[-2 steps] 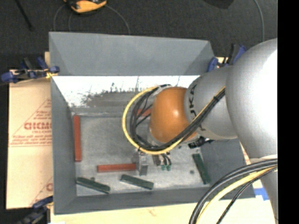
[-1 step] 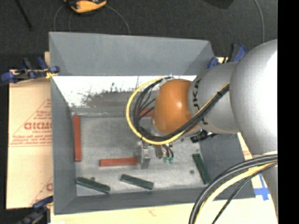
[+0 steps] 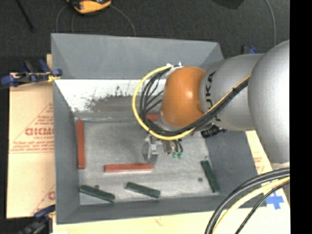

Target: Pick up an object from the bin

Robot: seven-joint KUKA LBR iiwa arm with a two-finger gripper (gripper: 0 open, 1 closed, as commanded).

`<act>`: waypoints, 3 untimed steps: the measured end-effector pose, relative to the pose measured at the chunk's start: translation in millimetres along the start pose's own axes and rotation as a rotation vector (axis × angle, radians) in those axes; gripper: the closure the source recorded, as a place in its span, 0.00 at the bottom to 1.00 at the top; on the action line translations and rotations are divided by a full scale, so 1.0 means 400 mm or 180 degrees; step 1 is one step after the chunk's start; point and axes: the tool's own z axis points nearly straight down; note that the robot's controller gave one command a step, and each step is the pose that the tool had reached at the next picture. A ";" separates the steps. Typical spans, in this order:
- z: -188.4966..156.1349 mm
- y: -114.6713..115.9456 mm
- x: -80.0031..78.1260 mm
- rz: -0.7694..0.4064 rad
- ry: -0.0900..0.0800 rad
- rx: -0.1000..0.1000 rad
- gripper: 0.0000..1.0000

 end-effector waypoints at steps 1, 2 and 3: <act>0.089 0.147 0.093 -0.0104 0.0001 -0.0003 0.00; 0.082 0.142 0.087 -0.0094 -0.0019 -0.0003 1.00; 0.082 0.142 0.087 -0.0094 -0.0019 -0.0003 1.00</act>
Offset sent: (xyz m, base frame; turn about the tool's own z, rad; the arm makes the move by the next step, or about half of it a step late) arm 0.0000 0.0000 0.0000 0.0000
